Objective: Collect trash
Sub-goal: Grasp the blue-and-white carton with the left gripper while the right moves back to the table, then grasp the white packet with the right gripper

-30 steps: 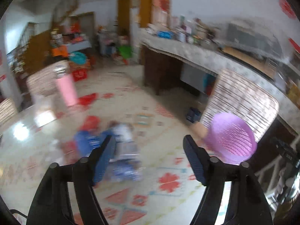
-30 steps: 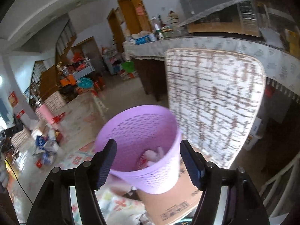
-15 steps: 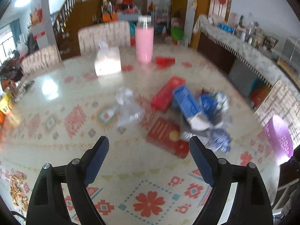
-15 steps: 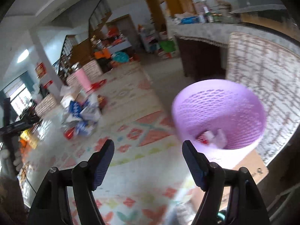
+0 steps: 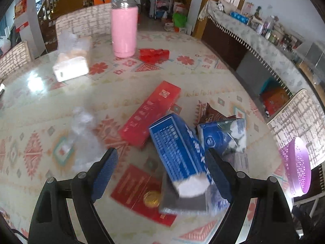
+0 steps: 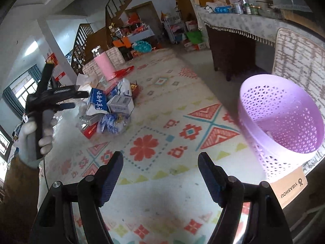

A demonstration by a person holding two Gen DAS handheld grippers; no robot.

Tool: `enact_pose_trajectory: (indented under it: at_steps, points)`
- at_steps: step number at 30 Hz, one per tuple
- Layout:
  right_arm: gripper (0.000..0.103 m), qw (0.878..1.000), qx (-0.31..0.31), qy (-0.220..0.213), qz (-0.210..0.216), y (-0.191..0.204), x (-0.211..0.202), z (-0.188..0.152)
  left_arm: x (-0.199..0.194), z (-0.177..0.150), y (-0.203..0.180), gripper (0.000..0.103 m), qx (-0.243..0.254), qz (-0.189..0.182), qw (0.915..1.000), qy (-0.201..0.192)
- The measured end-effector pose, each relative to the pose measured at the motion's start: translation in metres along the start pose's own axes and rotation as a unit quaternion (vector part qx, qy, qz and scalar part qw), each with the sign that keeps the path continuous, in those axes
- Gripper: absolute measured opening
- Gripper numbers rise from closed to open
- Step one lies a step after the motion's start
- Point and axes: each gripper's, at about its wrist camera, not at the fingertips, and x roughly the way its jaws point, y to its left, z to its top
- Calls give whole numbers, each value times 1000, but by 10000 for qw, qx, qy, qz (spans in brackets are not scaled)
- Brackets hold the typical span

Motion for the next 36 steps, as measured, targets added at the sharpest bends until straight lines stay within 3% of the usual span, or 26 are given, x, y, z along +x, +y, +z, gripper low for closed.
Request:
enact_pose_trajectory:
  at_steps: [2, 3, 4, 5, 6, 18, 25, 29, 32, 33, 36]
  points:
    - [80, 10000, -11, 71, 45, 4, 8, 3, 13, 2, 0, 86, -80, -15, 9998, 169]
    - [80, 9999, -15, 90, 75, 5, 10, 5, 16, 1, 3, 73, -181, -73, 9994, 277]
    - [80, 9999, -28, 113, 114, 8, 14, 7, 18, -2, 7, 62, -372, -416, 9978, 348]
    - [80, 9998, -53, 130, 152, 11, 18, 10, 16, -4, 12, 38, -539, -790, 9947, 377]
    - [81, 9997, -79, 143, 179, 14, 20, 12, 12, -6, 17, 36, -707, -1037, 9914, 379]
    - [82, 9965, -477, 390, 562, 69, 90, 64, -67, -48, 23, 31, -548, -1157, 9894, -684]
    - [82, 9968, -625, 474, 177, 96, 147, 90, -74, -50, 40, 31, -658, -1277, 9850, -955]
    - [81, 9959, -680, 559, -196, 107, 181, 99, -72, -54, 47, 31, -674, -1028, 9871, -1023]
    - [72, 9951, -695, 600, -367, 111, 194, 100, -73, -56, 49, 31, -672, -905, 9876, -1090]
    - [61, 9950, -701, 595, -382, 112, 196, 100, -74, -58, 48, 31, -663, -846, 9876, -1141]
    - [57, 9947, -768, 535, -426, 116, 193, 98, -75, -60, 45, 32, -584, -631, 9885, -1241]
